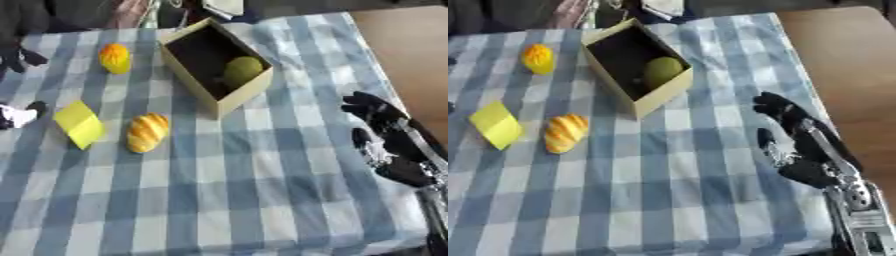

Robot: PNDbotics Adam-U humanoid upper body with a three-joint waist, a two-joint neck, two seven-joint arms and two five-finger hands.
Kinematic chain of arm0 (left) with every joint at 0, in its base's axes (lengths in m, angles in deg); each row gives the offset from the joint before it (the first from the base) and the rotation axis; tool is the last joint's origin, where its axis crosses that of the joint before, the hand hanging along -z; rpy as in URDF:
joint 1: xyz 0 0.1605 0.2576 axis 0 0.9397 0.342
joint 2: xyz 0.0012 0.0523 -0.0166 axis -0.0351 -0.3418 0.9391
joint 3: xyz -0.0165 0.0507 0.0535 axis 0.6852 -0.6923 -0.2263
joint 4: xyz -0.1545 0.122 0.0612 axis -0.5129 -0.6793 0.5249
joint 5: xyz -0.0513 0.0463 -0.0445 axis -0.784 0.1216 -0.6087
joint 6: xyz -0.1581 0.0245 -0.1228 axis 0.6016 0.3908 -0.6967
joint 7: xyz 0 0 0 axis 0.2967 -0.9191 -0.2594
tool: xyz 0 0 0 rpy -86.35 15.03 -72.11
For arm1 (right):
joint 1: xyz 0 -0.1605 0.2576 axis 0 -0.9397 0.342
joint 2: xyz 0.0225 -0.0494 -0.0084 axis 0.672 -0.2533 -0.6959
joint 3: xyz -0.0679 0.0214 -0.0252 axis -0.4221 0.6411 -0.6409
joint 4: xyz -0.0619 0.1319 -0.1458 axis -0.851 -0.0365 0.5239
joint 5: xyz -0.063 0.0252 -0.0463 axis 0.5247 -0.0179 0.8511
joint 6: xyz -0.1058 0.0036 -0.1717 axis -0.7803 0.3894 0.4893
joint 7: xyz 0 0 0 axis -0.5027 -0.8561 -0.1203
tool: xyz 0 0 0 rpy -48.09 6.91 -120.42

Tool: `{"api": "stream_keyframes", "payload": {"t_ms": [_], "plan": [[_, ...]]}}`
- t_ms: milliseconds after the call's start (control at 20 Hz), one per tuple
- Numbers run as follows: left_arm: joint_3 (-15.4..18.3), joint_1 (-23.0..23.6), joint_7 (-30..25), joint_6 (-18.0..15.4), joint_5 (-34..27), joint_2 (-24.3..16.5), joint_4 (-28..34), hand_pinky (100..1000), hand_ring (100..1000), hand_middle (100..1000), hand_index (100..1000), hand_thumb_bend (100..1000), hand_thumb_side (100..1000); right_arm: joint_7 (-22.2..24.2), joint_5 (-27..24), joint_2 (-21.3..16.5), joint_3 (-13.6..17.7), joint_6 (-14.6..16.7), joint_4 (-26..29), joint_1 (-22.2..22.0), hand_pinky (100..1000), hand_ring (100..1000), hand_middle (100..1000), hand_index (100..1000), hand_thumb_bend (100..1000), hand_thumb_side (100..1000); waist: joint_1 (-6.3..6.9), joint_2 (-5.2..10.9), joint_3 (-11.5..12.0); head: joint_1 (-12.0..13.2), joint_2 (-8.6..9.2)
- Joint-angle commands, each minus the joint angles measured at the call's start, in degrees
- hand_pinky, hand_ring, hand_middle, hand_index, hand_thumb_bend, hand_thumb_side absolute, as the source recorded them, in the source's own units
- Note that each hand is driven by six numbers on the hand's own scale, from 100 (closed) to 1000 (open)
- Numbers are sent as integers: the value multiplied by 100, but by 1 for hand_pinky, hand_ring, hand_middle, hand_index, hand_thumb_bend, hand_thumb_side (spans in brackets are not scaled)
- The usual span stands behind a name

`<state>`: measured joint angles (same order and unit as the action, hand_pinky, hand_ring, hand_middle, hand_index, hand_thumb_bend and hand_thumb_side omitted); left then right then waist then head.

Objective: Pick up objects on the table and place them in the box.

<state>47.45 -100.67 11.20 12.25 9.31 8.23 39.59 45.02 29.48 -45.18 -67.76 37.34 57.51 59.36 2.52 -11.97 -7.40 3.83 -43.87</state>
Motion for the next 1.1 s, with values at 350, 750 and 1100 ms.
{"api": "stream_keyframes", "payload": {"t_ms": [350, 750, 1100], "plan": [[-381, -589, -676, -286, 427, -28, -854, 794, 769, 807, 908, 365, 383, 41, -10, -52, -36, 10, 12, 56, 1000, 909, 890, 955, 100, 368, -97, 172, -30, 23, -25], [-621, -889, -810, -488, 733, 200, -1218, 804, 783, 824, 915, 398, 407, 58, -19, -49, -51, 11, 1, 65, 1000, 909, 890, 955, 100, 368, -101, 158, -57, 53, -25], [-752, -1010, -928, -617, 916, 339, -1372, 811, 794, 837, 921, 408, 434, 71, -22, -42, -60, 11, -3, 74, 1000, 909, 890, 955, 100, 368, -93, 155, -94, 58, -25]]}}
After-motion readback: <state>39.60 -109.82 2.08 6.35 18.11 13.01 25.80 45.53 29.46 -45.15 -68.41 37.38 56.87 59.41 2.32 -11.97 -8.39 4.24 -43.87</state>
